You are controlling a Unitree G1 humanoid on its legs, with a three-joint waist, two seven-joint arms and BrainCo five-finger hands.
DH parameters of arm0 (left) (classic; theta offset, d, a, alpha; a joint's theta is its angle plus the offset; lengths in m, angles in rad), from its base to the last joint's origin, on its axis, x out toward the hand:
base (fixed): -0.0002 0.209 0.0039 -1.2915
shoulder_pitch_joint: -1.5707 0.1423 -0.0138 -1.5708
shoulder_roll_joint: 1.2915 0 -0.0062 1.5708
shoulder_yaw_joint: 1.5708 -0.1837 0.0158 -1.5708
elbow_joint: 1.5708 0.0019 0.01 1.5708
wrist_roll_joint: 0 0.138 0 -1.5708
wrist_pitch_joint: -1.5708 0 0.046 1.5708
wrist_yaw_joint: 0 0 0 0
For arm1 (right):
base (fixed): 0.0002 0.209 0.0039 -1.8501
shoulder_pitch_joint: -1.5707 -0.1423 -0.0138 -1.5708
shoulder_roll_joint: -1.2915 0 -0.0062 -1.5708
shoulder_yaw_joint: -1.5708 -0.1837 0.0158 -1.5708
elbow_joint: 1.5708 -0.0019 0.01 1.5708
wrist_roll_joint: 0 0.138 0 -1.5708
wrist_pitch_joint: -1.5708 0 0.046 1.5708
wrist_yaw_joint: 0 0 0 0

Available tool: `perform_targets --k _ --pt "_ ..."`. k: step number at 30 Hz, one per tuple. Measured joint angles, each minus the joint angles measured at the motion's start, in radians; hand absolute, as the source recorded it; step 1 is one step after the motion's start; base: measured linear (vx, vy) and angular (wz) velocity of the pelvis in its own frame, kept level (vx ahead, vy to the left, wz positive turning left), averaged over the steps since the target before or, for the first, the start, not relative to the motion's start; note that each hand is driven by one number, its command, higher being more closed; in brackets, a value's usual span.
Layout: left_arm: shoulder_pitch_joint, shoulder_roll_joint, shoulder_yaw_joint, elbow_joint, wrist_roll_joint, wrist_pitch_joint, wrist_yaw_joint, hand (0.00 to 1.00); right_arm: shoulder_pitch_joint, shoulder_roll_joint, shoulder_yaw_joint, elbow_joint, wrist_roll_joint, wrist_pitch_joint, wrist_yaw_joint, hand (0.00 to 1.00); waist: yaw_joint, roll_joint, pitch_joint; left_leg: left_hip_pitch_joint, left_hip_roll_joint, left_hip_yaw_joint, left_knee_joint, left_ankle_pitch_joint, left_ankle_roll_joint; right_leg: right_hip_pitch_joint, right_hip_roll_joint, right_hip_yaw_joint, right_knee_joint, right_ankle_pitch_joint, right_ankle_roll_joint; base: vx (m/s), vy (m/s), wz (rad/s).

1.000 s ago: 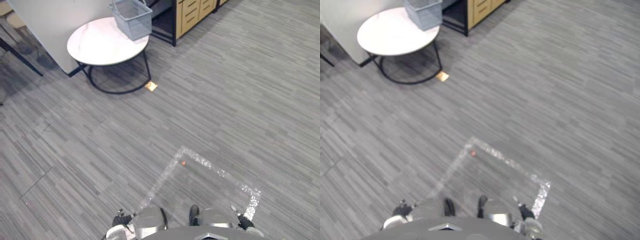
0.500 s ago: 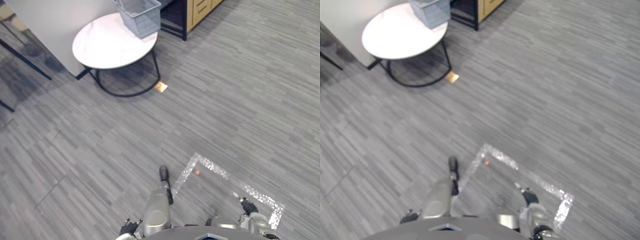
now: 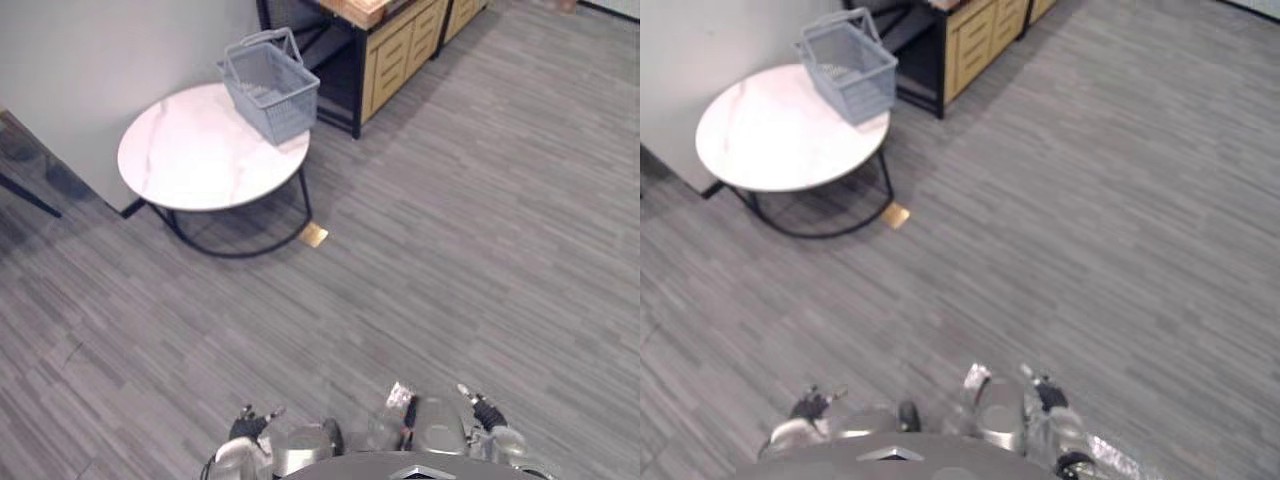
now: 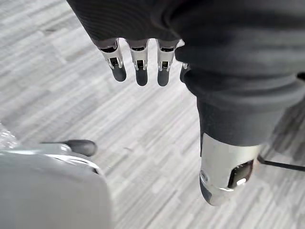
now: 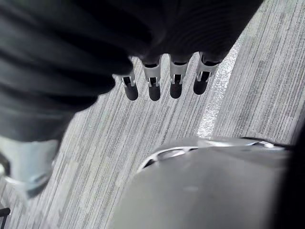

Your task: Pick vegetable in the basket

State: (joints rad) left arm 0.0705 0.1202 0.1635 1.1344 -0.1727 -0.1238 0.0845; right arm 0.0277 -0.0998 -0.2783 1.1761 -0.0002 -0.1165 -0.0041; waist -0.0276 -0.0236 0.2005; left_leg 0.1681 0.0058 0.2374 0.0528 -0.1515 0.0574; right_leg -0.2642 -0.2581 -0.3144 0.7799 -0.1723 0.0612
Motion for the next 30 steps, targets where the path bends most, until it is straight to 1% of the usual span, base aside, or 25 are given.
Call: perform_targets --k 2,3,4,5,6,7,8,9,10,12,13,14,15,16,17,18,19,20,21,22,23,25,27,29,30 --pt "-0.030 -0.007 -0.001 -0.009 -0.001 0.000 0.006 0.00 0.003 0.000 -0.006 -0.001 0.001 0.002 -0.001 0.00 -0.002 0.012 0.006 0.021 0.021 -0.005 0.001 -0.027 -0.022 -0.025 0.034 -0.010 -0.188 0.012 0.005 0.34 -0.161 0.16" --pt "-0.042 -0.013 -0.002 -0.021 -0.001 -0.002 0.011 0.00 0.011 0.000 -0.019 -0.001 0.001 0.003 -0.001 0.00 0.000 0.019 0.012 0.033 0.041 -0.010 0.001 -0.046 -0.043 -0.037 0.057 -0.009 -0.367 0.040 0.018 0.39 -0.229 0.09" --pt "-0.053 -0.026 -0.003 -0.022 -0.001 -0.006 0.017 0.00 0.013 0.004 -0.024 -0.001 0.001 0.003 -0.003 0.00 -0.001 0.022 0.014 0.045 0.057 -0.020 0.000 -0.070 -0.071 -0.036 0.070 -0.005 -0.566 0.125 0.027 0.40 -0.253 0.12" --pt "-0.058 -0.031 -0.001 -0.021 -0.001 -0.007 0.019 0.00 0.017 0.007 -0.030 -0.001 0.001 0.003 -0.004 0.00 -0.001 0.018 0.016 0.054 0.063 -0.027 0.001 -0.084 -0.084 -0.036 0.068 -0.002 -0.650 0.164 0.031 0.51 -0.364 0.16" --pt "-0.064 -0.039 0.002 -0.021 -0.001 -0.008 0.022 0.00 0.024 0.015 -0.048 -0.001 0.000 0.004 -0.006 0.00 -0.001 0.012 0.025 0.080 0.078 -0.036 -0.003 -0.124 -0.106 -0.041 0.056 0.012 -0.752 0.203 0.052 0.45 -0.333 0.19" --pt "-0.064 -0.047 0.005 -0.018 -0.004 -0.008 0.019 0.00 0.035 0.028 -0.073 -0.003 0.000 0.006 -0.007 0.00 -0.001 0.007 0.030 0.110 0.093 -0.054 -0.007 -0.162 -0.137 -0.062 0.034 0.043 -0.758 0.208 0.061 0.57 -0.452 0.24" --pt "-0.065 -0.052 0.013 -0.015 -0.006 -0.008 0.017 0.00 0.041 0.031 -0.081 -0.003 0.000 0.008 -0.007 0.00 -0.001 0.008 0.031 0.131 0.105 -0.065 -0.014 -0.182 -0.144 -0.073 0.025 0.044 -0.719 0.250 0.068 0.54 -0.442 0.31" --pt "-0.067 -0.075 0.026 0.003 -0.011 -0.011 0.014 0.00 0.047 0.021 -0.109 -0.003 -0.002 0.013 -0.004 0.00 -0.013 0.034 0.033 0.164 0.143 -0.106 -0.025 -0.216 -0.121 -0.105 0.056 0.045 -0.585 0.300 0.065 0.67 -0.553 0.32" --pt "-0.067 -0.100 0.028 0.020 -0.019 -0.017 -0.010 0.00 0.043 0.018 -0.117 -0.004 -0.006 0.015 -0.001 0.00 -0.014 0.068 0.026 0.167 0.170 -0.163 0.005 -0.183 -0.123 -0.154 0.086 0.049 -0.442 0.238 -0.020 0.57 -0.475 0.21" --pt "-0.065 -0.104 0.033 0.019 -0.019 -0.024 -0.022 0.00 0.035 0.018 -0.135 -0.005 -0.024 0.012 0.002 0.00 -0.013 0.076 0.031 0.137 0.194 -0.183 0.100 -0.142 -0.138 -0.151 0.104 0.039 -0.390 0.178 -0.041 0.59 -0.473 0.04" --pt "-0.059 -0.103 0.040 0.020 -0.017 -0.026 -0.024 0.00 0.036 0.015 -0.148 -0.003 -0.038 0.009 0.007 0.00 -0.013 0.084 0.030 0.059 0.219 -0.233 0.298 -0.076 -0.157 -0.098 0.125 0.017 -0.394 0.134 -0.057 0.61 -0.427 0.10" --pt "-0.057 -0.100 0.039 0.020 -0.015 -0.028 -0.025 0.00 0.036 0.005 -0.146 -0.003 -0.040 0.010 0.009 0.00 -0.014 0.088 0.032 0.016 0.230 -0.248 0.401 -0.032 -0.179 -0.072 0.132 0.007 -0.397 0.116 -0.056 0.59 -0.331 0.30" --pt "-0.050 -0.094 0.037 0.021 0.000 -0.026 -0.027 0.00 0.041 -0.003 -0.130 0.010 -0.042 0.016 0.011 0.00 -0.015 0.094 0.036 -0.059 0.248 -0.283 0.584 0.104 -0.243 -0.008 0.137 -0.023 -0.402 0.084 -0.061 0.45 -0.211 0.36" --pt "-0.045 -0.095 0.038 0.018 -0.002 -0.026 -0.030 0.00 0.046 -0.004 -0.118 0.011 -0.042 0.019 0.011 0.00 -0.017 0.096 0.037 -0.093 0.258 -0.287 0.657 0.175 -0.260 0.027 0.139 -0.037 -0.410 0.069 -0.067 0.53 -0.208 0.55" --pt "-0.047 -0.092 0.035 0.013 -0.001 -0.025 -0.034 0.00 0.053 -0.016 -0.097 0.011 -0.043 0.020 0.011 0.00 -0.016 0.094 0.043 -0.172 0.282 -0.254 0.815 0.194 -0.267 0.094 0.139 -0.062 -0.436 0.046 -0.073 0.49 -0.155 0.53" --pt "-0.047 -0.088 0.037 0.006 -0.002 -0.026 -0.037 0.00 0.050 -0.019 -0.095 0.011 -0.043 0.021 0.010 0.00 -0.013 0.097 0.045 -0.227 0.304 -0.189 0.912 0.170 -0.229 0.153 0.141 -0.075 -0.471 0.034 -0.078 0.56 -0.166 0.66" --pt "-0.047 -0.080 0.039 0.000 -0.004 -0.026 -0.042 0.00 0.044 -0.019 -0.097 0.012 -0.043 0.021 0.007 0.00 -0.011 0.092 0.049 -0.278 0.319 -0.091 0.972 0.120 -0.187 0.234 0.139 -0.097 -0.529 0.031 -0.069 0.51 -0.138 0.58" --pt "-0.050 -0.079 0.041 -0.006 -0.006 -0.029 -0.042 0.00 0.038 -0.020 -0.099 0.012 -0.039 0.020 0.000 0.00 0.001 0.090 0.049 -0.314 0.324 0.006 0.957 0.070 -0.166 0.297 0.129 -0.122 -0.581 0.041 -0.057 0.39 -0.095 0.50" --pt "-0.051 -0.080 0.041 -0.012 -0.008 -0.031 -0.043 0.00 0.033 -0.022 -0.099 0.012 -0.039 0.019 -0.003 0.00 0.006 0.089 0.048 -0.332 0.324 0.051 0.925 0.052 -0.159 0.325 0.124 -0.132 -0.603 0.040 -0.052 0.39 -0.044 0.55" --pt "-0.050 -0.079 0.040 -0.022 -0.011 -0.035 -0.043 0.00 0.023 -0.028 -0.099 0.010 -0.039 0.019 -0.010 0.00 0.010 0.089 0.048 -0.371 0.317 0.138 0.810 0.027 -0.153 0.376 0.115 -0.162 -0.645 0.040 -0.027 0.37 0.014 0.60" --pt "-0.051 -0.079 0.040 -0.023 -0.012 -0.041 -0.042 0.00 0.021 -0.031 -0.104 0.009 -0.037 0.019 -0.010 0.00 0.009 0.088 0.047 -0.391 0.292 0.173 0.654 0.024 -0.149 0.407 0.104 -0.193 -0.669 0.042 -0.004 0.38 0.039 0.62" --pt "-0.051 -0.079 0.040 -0.025 -0.016 -0.042 -0.037 0.00 0.016 -0.033 -0.108 0.009 -0.036 0.019 -0.011 0.00 0.010 0.085 0.046 -0.395 0.253 0.180 0.475 0.032 -0.142 0.429 0.091 -0.212 -0.681 0.036 0.015 0.28 0.083 0.39" --pt "-0.049 -0.080 0.041 -0.023 -0.020 -0.041 -0.020 0.00 0.010 -0.039 -0.107 0.009 -0.037 0.019 -0.011 0.00 0.013 0.081 0.045 -0.384 0.170 0.110 0.109 0.118 -0.146 0.473 0.070 -0.229 -0.693 0.019 0.065 0.40 0.196 0.29" --pt "-0.048 -0.079 0.050 -0.025 -0.021 -0.042 -0.017 0.00 0.003 -0.038 -0.104 0.010 -0.037 0.018 -0.012 0.00 0.028 0.081 0.044 -0.391 0.160 0.050 -0.013 0.147 -0.144 0.497 0.060 -0.228 -0.694 0.002 0.098 0.41 0.265 0.02" --pt "-0.048 -0.074 0.064 -0.031 -0.021 -0.042 -0.016 0.00 0.004 -0.034 -0.101 0.013 -0.037 0.018 -0.013 0.00 0.040 0.064 0.042 -0.400 0.156 0.058 0.020 0.227 -0.132 0.521 0.037 -0.219 -0.693 -0.011 0.122 0.51 0.325 -0.06"
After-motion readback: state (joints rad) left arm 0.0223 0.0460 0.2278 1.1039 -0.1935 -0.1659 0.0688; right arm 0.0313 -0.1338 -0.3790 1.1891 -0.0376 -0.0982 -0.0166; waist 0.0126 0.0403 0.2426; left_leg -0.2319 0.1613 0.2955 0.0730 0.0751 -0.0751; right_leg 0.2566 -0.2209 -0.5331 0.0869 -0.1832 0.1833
